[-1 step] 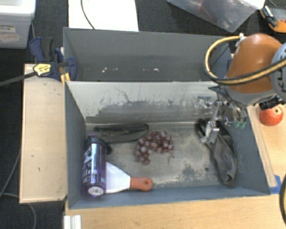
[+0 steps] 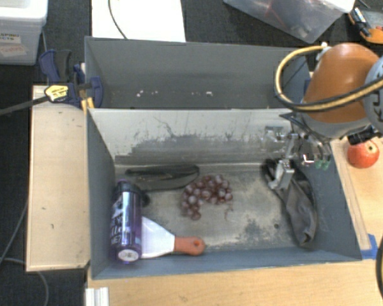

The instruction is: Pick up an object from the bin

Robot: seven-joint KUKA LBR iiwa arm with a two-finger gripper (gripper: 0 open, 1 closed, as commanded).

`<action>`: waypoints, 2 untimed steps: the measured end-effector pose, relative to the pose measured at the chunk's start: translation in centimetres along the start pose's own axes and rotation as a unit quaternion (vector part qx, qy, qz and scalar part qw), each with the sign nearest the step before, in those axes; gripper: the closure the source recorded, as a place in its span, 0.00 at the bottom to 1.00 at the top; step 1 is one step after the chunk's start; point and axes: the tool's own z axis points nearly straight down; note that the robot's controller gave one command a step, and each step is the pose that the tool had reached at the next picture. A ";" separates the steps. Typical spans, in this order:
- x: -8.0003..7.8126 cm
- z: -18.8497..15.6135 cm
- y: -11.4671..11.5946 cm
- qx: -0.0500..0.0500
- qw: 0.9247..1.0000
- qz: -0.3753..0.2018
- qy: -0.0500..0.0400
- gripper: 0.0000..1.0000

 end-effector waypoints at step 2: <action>1.4 5.5 12.8 0.000 0.999 -0.037 -0.003 0.00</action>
Offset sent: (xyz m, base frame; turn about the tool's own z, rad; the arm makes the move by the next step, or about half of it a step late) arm -0.0147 0.1277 -0.0567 -0.0741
